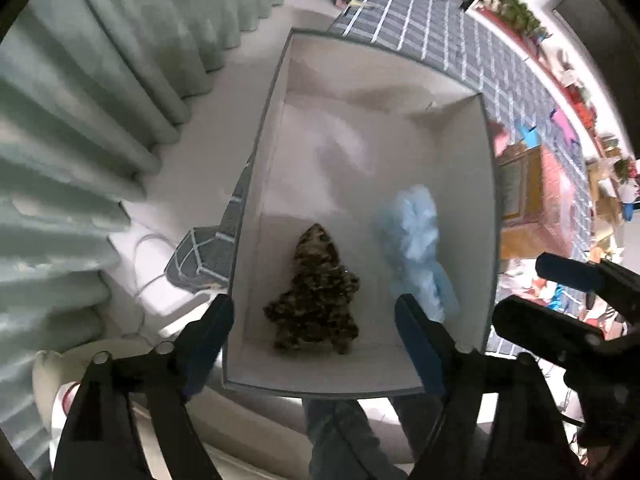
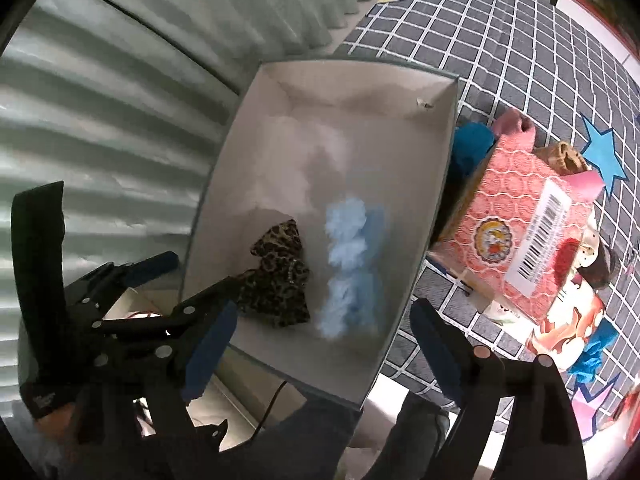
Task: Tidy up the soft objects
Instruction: 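Open both tools to drop the scrunchie and duster into the box, then move both tools back over the pile of soft items on the bed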
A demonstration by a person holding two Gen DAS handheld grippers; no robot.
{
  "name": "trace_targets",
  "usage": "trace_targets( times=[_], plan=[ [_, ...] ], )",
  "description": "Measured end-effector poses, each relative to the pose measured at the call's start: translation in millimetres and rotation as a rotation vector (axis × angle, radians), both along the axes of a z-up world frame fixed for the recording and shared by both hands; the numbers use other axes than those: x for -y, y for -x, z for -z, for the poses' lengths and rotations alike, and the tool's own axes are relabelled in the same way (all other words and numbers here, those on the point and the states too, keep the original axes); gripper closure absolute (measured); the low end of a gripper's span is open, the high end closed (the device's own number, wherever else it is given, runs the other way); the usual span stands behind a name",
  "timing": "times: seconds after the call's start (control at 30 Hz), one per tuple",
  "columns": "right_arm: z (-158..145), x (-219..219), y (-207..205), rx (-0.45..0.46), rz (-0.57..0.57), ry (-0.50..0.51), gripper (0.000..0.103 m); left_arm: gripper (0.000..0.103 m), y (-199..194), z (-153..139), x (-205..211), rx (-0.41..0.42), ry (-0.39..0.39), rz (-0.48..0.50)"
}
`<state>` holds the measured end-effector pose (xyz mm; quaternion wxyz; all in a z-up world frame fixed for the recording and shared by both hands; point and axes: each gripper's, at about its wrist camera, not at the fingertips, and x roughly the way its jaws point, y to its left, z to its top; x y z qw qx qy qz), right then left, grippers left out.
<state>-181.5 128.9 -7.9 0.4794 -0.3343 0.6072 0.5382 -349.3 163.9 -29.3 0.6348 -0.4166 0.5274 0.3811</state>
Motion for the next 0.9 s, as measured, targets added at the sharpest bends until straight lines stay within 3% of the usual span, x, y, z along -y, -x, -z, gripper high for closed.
trace_targets(
  times=[0.07, 0.27, 0.47, 0.67, 0.9],
  plan=[
    [-7.4, 3.5, -0.9, 0.009, 0.005, -0.01, 0.014, 0.0, -3.1, -4.7, 0.6, 0.003, -0.018, 0.012],
    [-32.9, 10.3, -13.9, 0.035, 0.061, -0.051, 0.014, 0.0, -16.6, -17.0, -6.9, 0.038, -0.034, 0.041],
    [-53.7, 34.9, -68.5, 0.111, 0.229, -0.085, 0.014, 0.0, -50.0, -39.8, -17.2, 0.1, -0.047, 0.123],
    [-32.6, 79.1, -152.5, 0.178, 0.429, 0.012, 0.013, 0.0, -109.5, -50.3, -23.6, 0.123, -0.05, 0.226],
    [14.2, 63.1, -217.1, 0.195, 0.423, 0.046, 0.013, 0.0, -158.7, -48.5, -27.7, 0.067, -0.04, 0.221]
  ],
)
